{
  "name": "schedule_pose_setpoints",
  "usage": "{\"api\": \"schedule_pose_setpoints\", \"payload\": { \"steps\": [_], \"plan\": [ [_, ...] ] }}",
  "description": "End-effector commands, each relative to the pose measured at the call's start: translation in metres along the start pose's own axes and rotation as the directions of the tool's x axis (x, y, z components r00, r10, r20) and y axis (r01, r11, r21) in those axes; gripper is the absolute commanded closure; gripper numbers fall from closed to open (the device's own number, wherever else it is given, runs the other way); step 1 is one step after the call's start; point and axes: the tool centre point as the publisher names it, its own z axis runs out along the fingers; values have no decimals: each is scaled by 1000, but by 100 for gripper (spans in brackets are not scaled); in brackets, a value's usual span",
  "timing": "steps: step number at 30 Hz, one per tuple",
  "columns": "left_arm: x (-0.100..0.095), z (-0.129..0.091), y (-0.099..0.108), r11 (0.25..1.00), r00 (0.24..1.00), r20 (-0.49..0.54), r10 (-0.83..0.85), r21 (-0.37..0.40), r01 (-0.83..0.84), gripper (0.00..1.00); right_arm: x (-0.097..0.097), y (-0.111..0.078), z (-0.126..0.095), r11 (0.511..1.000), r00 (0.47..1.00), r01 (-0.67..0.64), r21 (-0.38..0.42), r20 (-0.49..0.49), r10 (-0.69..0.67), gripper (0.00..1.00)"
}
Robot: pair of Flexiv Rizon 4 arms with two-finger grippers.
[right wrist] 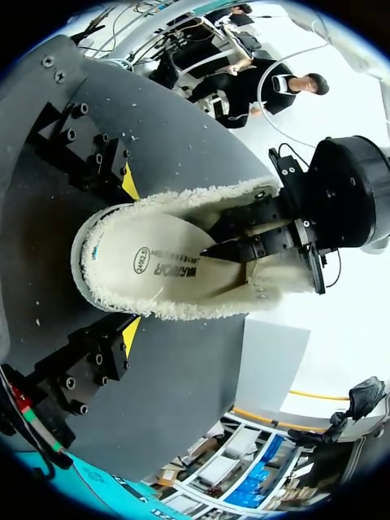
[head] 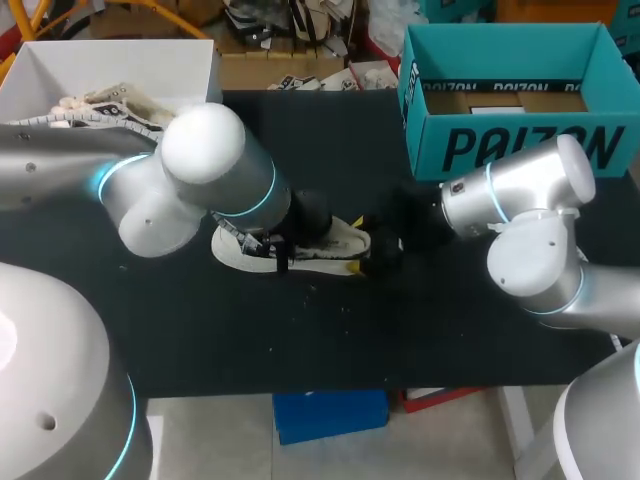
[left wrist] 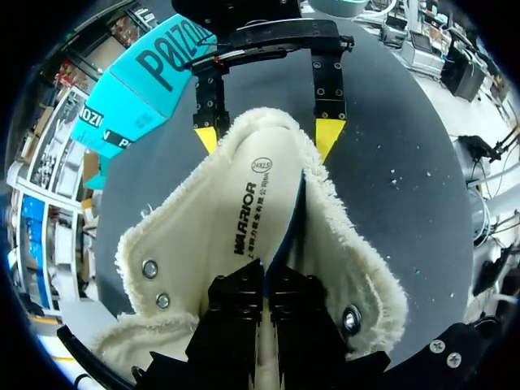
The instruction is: Take the shoe out of the shoebox, open the shoe tongue, remove and reinsert the insole, then place the shoe into the shoebox
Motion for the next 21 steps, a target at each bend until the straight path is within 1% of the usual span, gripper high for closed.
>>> {"api": "schedule_pose_setpoints", "payload": {
  "steps": [1,13,15,18,21],
  "plan": [
    [-6,-13,-2,999,996,-83,-12,33,15,100,1,1,2,1000,1000,0,1,-1,0,100],
    [-7,-30,-2,994,986,-157,-62,81,76,100,1,1,2,1000,1000,0,1,-1,0,100],
    [-7,-34,-2,989,978,-195,-79,107,101,100,1,1,2,1000,1000,0,1,-1,0,100],
    [-6,-41,-3,988,978,-193,-76,119,100,100,1,1,2,1000,1000,0,1,-1,0,100],
    [-3,-42,-5,987,979,-195,-66,130,92,100,1,1,2,1000,1000,0,1,-1,0,100]
  ]
}}
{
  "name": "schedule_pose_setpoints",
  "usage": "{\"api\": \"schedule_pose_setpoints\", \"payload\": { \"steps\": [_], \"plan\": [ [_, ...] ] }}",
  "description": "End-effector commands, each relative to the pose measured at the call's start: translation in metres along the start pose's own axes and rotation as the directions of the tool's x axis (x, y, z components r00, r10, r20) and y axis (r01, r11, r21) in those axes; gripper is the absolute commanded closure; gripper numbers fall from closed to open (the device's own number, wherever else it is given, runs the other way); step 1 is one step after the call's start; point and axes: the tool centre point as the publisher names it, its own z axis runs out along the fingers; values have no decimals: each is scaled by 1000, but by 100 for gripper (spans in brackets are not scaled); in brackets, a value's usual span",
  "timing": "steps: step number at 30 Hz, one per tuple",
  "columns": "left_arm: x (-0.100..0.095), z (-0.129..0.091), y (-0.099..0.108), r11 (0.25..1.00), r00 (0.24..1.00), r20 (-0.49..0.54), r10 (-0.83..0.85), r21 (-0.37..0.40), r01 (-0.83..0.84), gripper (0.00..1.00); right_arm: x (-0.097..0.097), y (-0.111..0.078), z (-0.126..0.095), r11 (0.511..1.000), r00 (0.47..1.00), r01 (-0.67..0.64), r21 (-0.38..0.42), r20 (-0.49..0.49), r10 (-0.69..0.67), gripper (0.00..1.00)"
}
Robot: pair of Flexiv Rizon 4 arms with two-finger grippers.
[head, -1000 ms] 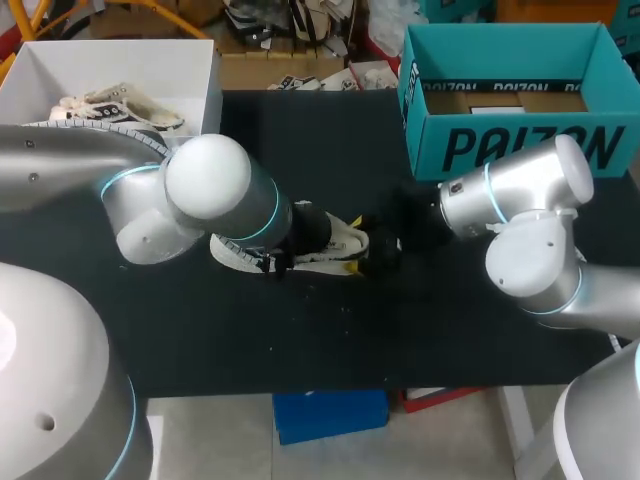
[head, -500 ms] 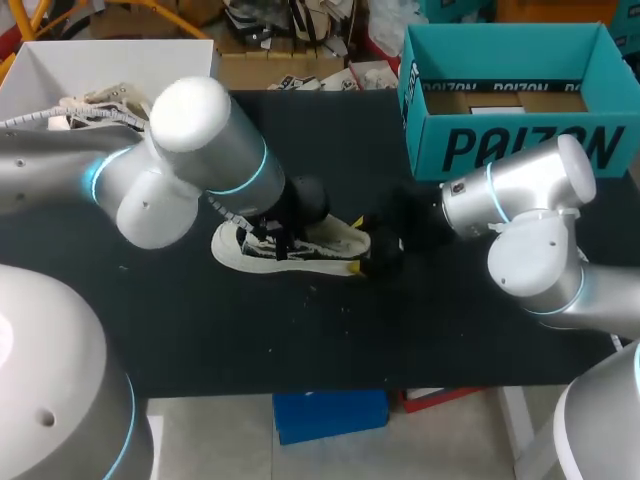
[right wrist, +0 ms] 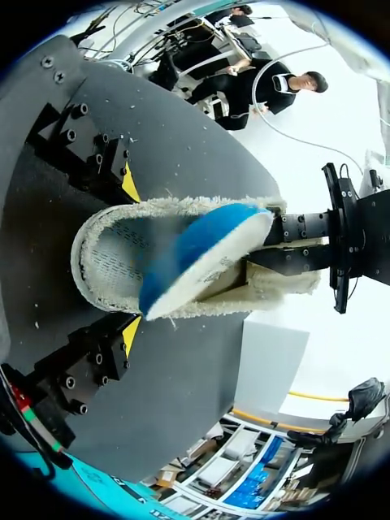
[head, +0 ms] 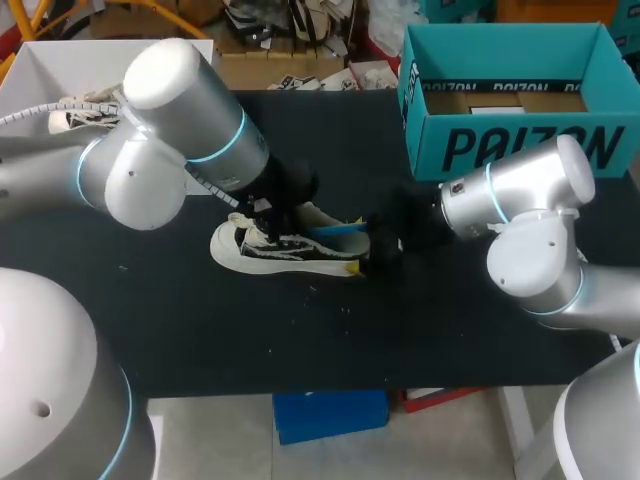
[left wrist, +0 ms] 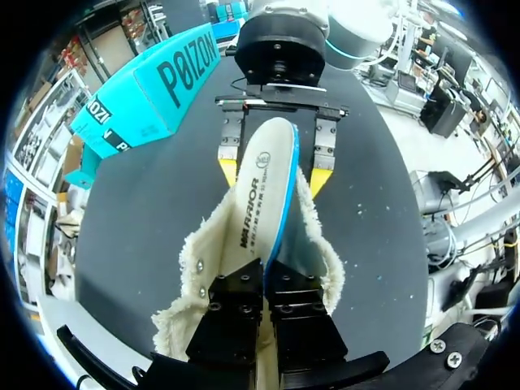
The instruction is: Take the shoe out of the shoebox, open the shoe tongue, remove and reinsert the insole, then place the shoe into the shoebox
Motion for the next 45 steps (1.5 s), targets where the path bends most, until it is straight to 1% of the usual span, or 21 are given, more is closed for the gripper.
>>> {"api": "schedule_pose_setpoints", "payload": {
  "steps": [1,5,9,10,12,13,14,15,16,17,20,22,27,31,36,45],
  "plan": [
    [6,-3,2,1000,1000,-2,25,8,-25,100,0,0,2,1000,1000,-1,2,1,1,100],
    [9,9,-4,999,999,-3,45,-4,-45,100,0,0,2,1000,1000,-1,2,1,1,100],
    [12,21,-11,997,997,23,80,-25,-80,100,0,0,2,1000,1000,-1,2,1,1,100],
    [13,24,-13,996,996,25,91,-27,-90,84,0,0,2,1000,1000,-1,2,1,1,100],
    [14,27,-16,993,992,56,113,-30,-112,73,0,0,2,1000,1000,-1,2,1,1,100],
    [15,28,-17,992,989,84,125,-33,-122,63,0,0,2,1000,1000,-1,2,1,1,100],
    [17,26,-17,991,983,128,130,-21,-129,58,0,0,2,1000,1000,-1,2,1,1,100],
    [19,24,-17,990,976,166,142,-21,-140,59,0,0,2,1000,1000,-1,2,1,1,100],
    [20,23,-17,989,970,192,148,-21,-146,62,0,0,2,1000,1000,-1,2,1,1,100],
    [21,21,-16,989,967,208,148,-14,-148,64,0,0,2,1000,1000,-1,2,1,1,100],
    [22,20,-15,988,961,231,153,-12,-154,61,0,0,2,1000,1000,-1,2,1,1,100],
    [20,21,-15,988,956,250,151,-11,-154,62,0,0,2,1000,1000,-1,2,1,1,100],
    [16,25,-23,989,954,261,144,1,-150,64,0,0,2,1000,1000,-1,2,1,1,100],
    [13,25,-37,985,949,273,155,31,-170,66,0,0,2,1000,1000,-1,2,1,1,100],
    [15,28,-52,978,944,272,187,39,-205,67,0,0,2,1000,1000,-1,2,1,1,100],
    [13,34,-62,973,936,282,211,30,-229,67,0,0,2,1000,1000,-1,2,1,1,100]
  ]
}}
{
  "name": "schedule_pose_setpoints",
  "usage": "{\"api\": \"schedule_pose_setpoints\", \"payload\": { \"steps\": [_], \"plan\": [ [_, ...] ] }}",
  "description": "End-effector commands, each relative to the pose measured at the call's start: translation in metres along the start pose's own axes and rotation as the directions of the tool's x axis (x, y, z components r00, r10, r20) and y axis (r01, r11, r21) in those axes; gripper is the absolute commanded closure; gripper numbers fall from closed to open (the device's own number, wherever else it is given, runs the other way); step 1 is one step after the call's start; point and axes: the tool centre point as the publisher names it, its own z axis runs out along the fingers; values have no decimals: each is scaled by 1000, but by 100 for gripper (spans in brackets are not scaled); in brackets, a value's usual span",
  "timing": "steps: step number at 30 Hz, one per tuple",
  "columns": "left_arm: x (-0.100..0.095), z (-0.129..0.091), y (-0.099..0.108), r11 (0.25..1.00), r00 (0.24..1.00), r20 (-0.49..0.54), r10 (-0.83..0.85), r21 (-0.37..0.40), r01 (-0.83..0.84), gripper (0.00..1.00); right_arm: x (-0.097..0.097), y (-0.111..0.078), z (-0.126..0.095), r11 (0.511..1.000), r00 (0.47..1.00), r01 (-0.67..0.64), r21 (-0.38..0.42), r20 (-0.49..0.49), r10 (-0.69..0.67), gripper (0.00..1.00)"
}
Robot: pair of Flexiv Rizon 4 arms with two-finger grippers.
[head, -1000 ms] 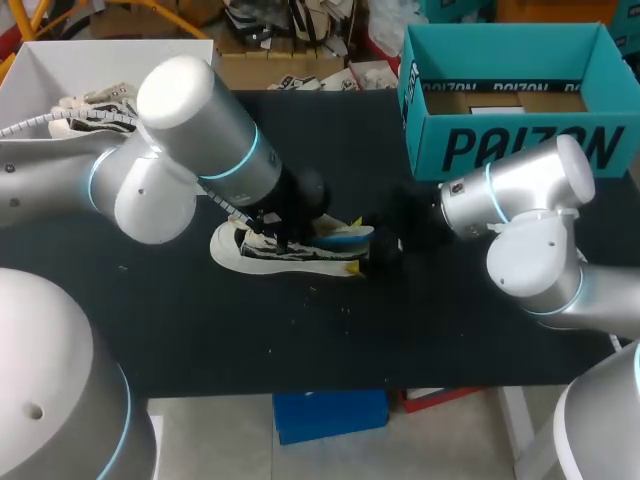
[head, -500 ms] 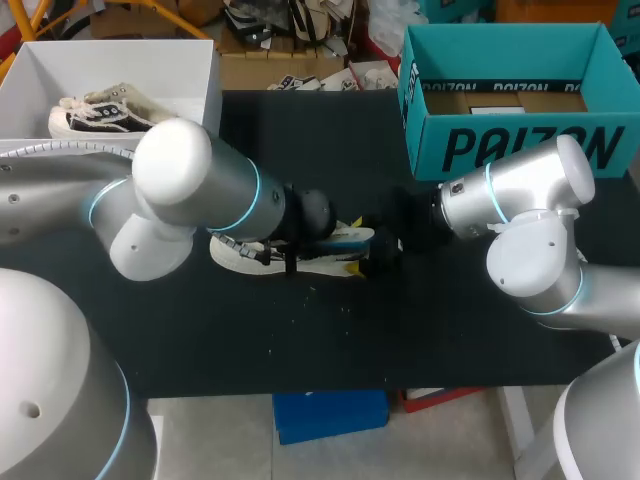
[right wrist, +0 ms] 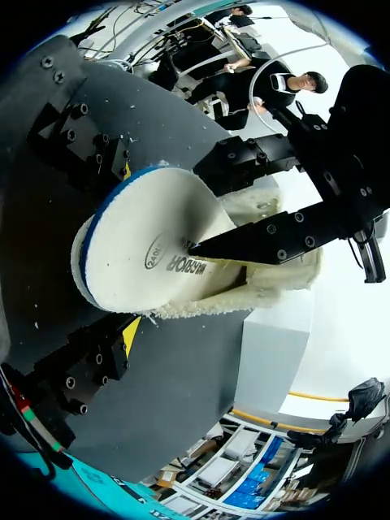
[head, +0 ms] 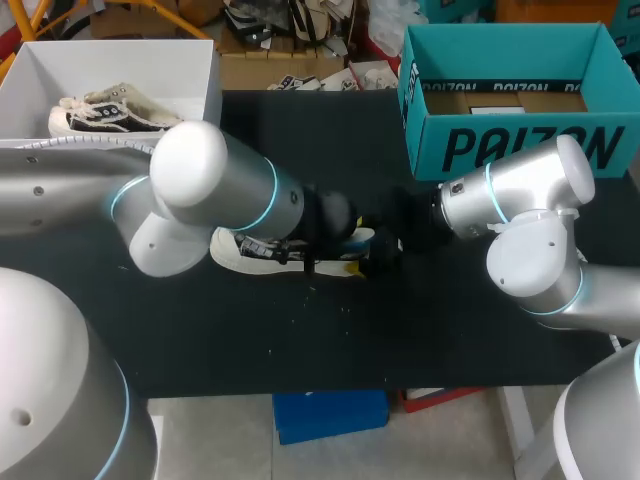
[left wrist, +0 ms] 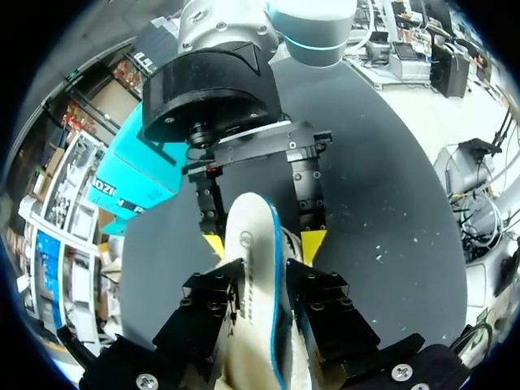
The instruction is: Take the shoe out of the shoebox, open the shoe tongue, remove and reinsert the insole, then place the shoe into the shoebox
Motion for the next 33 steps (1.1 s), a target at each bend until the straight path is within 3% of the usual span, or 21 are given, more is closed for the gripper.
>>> {"api": "schedule_pose_setpoints", "payload": {
  "steps": [1,3,5,11,17,23,28,33],
  "plan": [
    [-1,6,-3,1000,1000,10,-1,-6,1,67,0,0,1,1000,1000,-1,2,1,1,100],
    [-2,7,-3,1000,1000,9,-3,-6,3,72,0,0,1,1000,1000,-1,2,1,1,100],
    [-3,7,-3,1000,1000,8,-4,-5,4,100,0,0,1,1000,1000,-1,2,1,1,100],
    [-4,0,-3,1000,1000,2,1,-3,-1,100,0,0,1,1000,1000,-1,2,1,1,100],
    [0,-44,2,997,999,-45,-12,78,15,100,0,0,1,1000,1000,-1,2,1,1,100],
    [0,-88,4,973,984,-163,-69,206,102,100,0,0,1,1000,1000,-1,2,1,1,100],
    [-7,-117,-10,929,947,-299,-117,304,210,100,0,0,1,1000,1000,-1,2,1,1,100],
    [-16,-152,-38,864,909,-398,-122,408,294,100,0,0,1,1000,1000,-1,2,1,1,100]
  ]
}}
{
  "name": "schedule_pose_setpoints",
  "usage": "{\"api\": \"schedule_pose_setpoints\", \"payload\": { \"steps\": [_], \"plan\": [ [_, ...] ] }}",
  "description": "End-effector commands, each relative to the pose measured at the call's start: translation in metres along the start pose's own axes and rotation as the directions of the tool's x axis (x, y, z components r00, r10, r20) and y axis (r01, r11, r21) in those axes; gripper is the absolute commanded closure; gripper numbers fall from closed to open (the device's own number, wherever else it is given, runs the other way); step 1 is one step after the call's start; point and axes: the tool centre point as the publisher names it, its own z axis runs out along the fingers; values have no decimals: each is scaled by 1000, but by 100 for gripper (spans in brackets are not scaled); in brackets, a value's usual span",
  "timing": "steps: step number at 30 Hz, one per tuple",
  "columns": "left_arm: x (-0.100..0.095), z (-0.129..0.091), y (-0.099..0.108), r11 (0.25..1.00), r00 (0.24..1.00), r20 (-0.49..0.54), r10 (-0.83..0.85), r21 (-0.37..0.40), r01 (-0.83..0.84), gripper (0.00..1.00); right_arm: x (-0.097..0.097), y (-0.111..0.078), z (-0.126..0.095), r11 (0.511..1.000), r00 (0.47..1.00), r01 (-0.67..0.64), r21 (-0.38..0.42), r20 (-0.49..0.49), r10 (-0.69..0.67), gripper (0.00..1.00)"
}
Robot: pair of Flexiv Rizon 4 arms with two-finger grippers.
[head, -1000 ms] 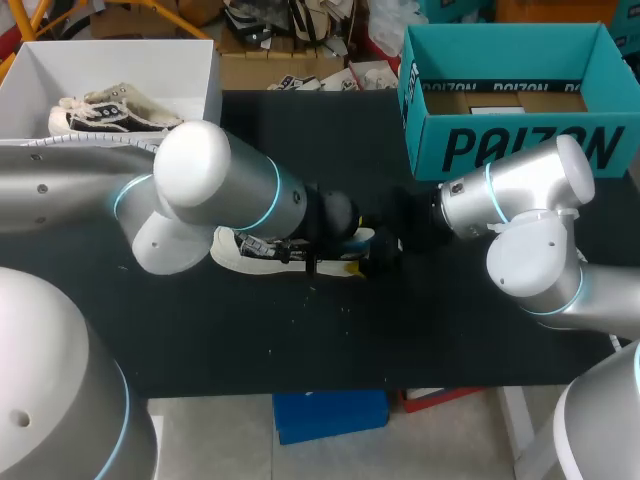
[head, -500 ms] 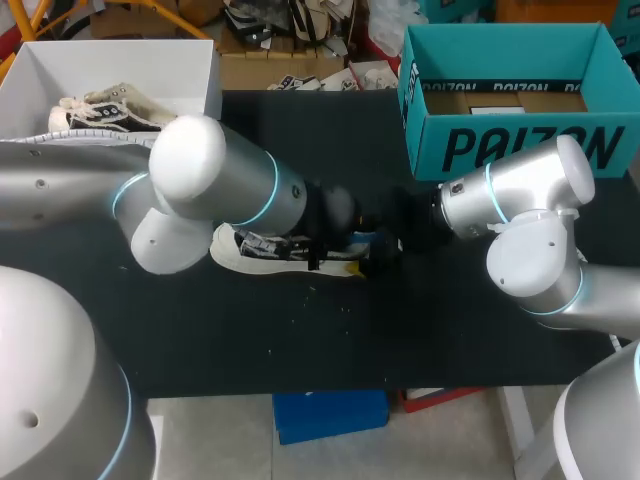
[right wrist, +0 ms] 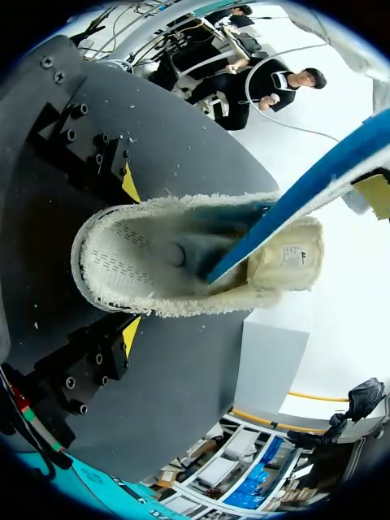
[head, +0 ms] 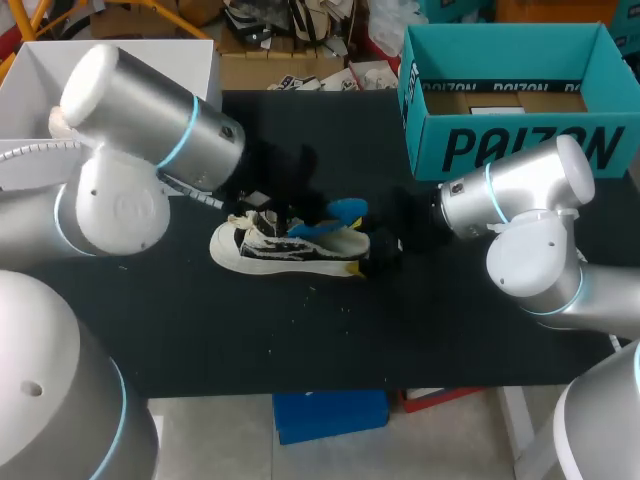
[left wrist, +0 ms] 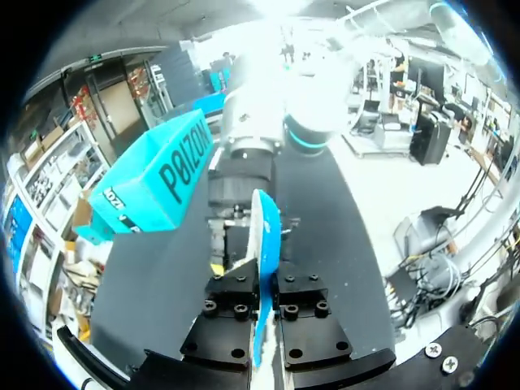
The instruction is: Take the shoe out of the shoebox, open the shoe tongue, remove and reinsert the insole, then place the shoe into the shoebox
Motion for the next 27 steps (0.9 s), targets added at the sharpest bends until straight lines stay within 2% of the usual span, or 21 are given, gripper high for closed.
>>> {"api": "schedule_pose_setpoints", "payload": {
  "steps": [1,5,7,14,27],
  "plan": [
    [3,-54,-25,986,989,-143,-20,163,44,100,0,0,1,1000,1000,-1,2,1,1,100],
    [7,-76,-56,964,981,-192,-39,251,87,100,0,0,1,1000,1000,-1,2,1,1,100],
    [9,-84,-70,958,981,-176,-79,259,124,100,0,0,1,1000,1000,-1,2,1,1,100],
    [4,-120,-105,859,917,-366,-159,406,311,100,0,0,1,1000,1000,-1,2,1,1,100],
    [4,-120,-105,859,917,-366,-159,406,311,100,0,0,1,1000,1000,-1,2,1,1,100]
  ]
}}
